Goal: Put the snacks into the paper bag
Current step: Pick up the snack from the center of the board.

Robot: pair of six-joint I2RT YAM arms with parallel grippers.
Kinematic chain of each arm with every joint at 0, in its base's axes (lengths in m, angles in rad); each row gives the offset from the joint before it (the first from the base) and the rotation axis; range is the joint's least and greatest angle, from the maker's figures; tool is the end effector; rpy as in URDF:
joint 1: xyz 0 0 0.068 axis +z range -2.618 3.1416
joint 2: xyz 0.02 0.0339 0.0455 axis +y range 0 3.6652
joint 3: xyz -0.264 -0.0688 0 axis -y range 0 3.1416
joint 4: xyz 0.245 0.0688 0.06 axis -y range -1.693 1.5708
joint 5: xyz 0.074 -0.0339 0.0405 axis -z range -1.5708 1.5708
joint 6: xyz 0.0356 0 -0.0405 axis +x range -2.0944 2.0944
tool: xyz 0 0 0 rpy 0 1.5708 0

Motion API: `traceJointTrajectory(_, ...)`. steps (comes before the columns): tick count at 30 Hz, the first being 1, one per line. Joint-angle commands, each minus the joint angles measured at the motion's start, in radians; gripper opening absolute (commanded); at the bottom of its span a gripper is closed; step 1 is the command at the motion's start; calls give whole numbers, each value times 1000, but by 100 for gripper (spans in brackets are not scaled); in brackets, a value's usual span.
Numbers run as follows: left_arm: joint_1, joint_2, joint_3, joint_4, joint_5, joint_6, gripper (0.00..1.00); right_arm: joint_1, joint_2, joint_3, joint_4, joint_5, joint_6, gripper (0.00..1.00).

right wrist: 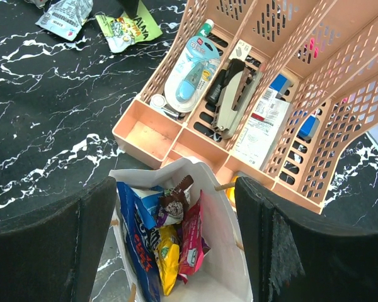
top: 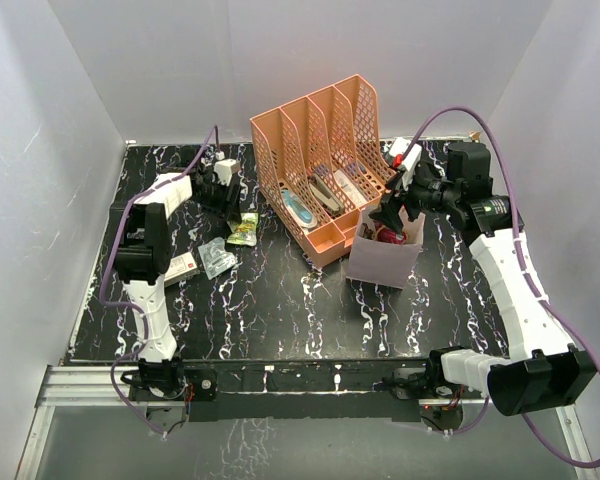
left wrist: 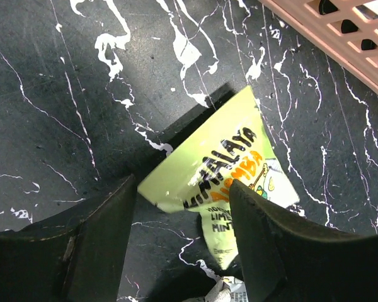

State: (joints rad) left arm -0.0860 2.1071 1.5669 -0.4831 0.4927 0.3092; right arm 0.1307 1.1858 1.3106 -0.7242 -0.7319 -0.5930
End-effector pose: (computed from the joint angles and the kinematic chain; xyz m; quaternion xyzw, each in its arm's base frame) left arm 0.4476 -0.0555 0.1759 0.2479 0.9026 -0.2041 0.2867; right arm 0.2343 0.0548 0.3915 -0.4486 0.7132 0.2082 0.4968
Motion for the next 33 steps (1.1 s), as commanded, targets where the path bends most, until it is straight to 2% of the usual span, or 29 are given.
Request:
traceJointTrajectory(1,23,11,47,-37,105,-16,58,6,-15,-14,60,1,3,79)
traceJointTrajectory(12,75,74,82,-89,289,-44,48,9,-12,-25,65,7,4,79)
traceJointTrajectory(22,104,70,53,-123,332,-57,43,10,-9,-30,70,-3,5,79)
traceJointTrajectory(29,108,93,58,-132,360,-68,30,12,-12,-33,71,-6,8,79)
traceJointTrajectory(33,108,109,66,-137,373,-67,27,12,-15,-31,70,-4,9,79)
